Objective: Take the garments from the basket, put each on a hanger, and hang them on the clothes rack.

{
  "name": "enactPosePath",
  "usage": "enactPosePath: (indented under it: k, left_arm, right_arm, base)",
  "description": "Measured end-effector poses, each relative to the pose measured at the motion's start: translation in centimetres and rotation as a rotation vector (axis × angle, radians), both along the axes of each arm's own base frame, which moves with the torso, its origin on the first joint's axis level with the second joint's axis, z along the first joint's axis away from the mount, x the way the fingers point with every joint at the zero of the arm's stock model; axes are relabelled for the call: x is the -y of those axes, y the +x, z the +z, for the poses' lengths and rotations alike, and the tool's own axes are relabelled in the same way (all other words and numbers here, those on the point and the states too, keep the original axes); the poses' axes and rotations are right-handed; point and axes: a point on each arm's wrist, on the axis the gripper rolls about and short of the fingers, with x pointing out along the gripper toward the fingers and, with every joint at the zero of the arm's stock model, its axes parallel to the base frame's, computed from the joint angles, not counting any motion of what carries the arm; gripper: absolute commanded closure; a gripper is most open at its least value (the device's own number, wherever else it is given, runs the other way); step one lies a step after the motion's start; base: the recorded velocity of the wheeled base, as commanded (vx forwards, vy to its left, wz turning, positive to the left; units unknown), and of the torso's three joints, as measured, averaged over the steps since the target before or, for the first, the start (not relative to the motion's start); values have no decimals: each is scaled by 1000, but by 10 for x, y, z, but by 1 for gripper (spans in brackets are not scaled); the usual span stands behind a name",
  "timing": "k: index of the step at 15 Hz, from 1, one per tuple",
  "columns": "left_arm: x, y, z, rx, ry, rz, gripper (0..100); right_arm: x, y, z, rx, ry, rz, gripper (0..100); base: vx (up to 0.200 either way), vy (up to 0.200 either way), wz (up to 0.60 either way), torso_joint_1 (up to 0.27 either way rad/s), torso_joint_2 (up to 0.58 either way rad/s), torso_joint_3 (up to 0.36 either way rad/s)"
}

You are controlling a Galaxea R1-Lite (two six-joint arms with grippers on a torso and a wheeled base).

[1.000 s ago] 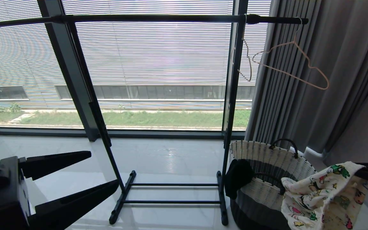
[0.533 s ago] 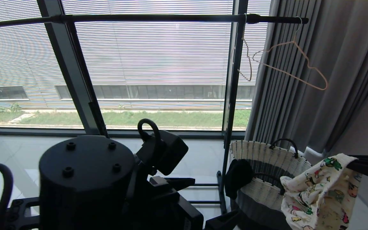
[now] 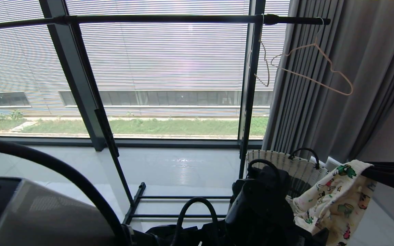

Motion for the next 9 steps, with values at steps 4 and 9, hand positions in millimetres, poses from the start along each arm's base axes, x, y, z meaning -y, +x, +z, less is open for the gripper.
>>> enactPosePath:
  k: [4,9]
  left_arm:
    - [27,27,-34,-9,29,34,0]
    - [8,25,-91,-21,250,53,0]
  right_arm:
    - [0,0,-1,-11,8,0,100]
    - [-4,7,-1,-5,12,0,100]
  base:
    - [0,0,0,0,0,0]
    - [0,0,0,0,0,0]
